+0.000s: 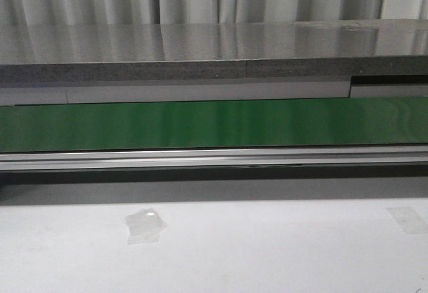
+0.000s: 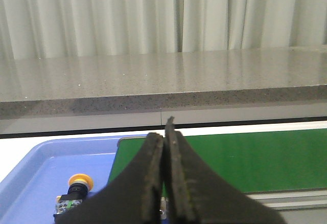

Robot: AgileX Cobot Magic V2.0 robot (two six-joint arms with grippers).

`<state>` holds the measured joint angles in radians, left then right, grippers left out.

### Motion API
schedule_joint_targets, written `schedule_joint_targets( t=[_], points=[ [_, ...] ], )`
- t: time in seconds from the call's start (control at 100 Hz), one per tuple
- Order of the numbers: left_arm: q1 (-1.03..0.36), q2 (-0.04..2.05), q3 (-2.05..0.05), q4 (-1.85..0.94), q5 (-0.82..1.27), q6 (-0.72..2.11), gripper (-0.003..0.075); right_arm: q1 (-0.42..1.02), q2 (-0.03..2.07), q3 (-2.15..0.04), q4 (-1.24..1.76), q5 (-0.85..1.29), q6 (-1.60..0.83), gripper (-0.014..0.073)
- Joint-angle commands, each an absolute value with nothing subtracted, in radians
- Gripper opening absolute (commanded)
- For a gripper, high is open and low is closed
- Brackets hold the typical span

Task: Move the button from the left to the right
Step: 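Move the left gripper over the yellow-capped button in the blue tray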

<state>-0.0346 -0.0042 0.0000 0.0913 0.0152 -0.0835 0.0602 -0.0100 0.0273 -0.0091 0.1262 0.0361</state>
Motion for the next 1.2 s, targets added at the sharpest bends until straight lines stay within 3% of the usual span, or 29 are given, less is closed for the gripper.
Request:
schedule_joint_targets(
  t=[0.0, 0.53, 0.82, 1.19],
  points=[
    [-0.041, -0.039, 0.044, 0.088, -0.068, -0.087, -0.0020, 0.058, -0.029, 0.012, -0.018, 0.036, 0.035, -0.0068],
    [-0.041, -0.035, -0.013, 0.080, -0.020, -0.087, -0.0020, 0.058, -0.029, 0.012, -0.018, 0.036, 0.035, -0.0068],
    [-0.041, 0.082, -0.253, 0.080, 0.227, -0.088, -0.0020, 0.058, -0.029, 0.012, -0.018, 0.036, 0.035, -0.0068],
    [-0.041, 0.428, -0.662, 0.091, 0.589, -0.183, -0.0020, 0.058, -0.029, 0.012, -0.018, 0.036, 0.035, -0.0068]
  ],
)
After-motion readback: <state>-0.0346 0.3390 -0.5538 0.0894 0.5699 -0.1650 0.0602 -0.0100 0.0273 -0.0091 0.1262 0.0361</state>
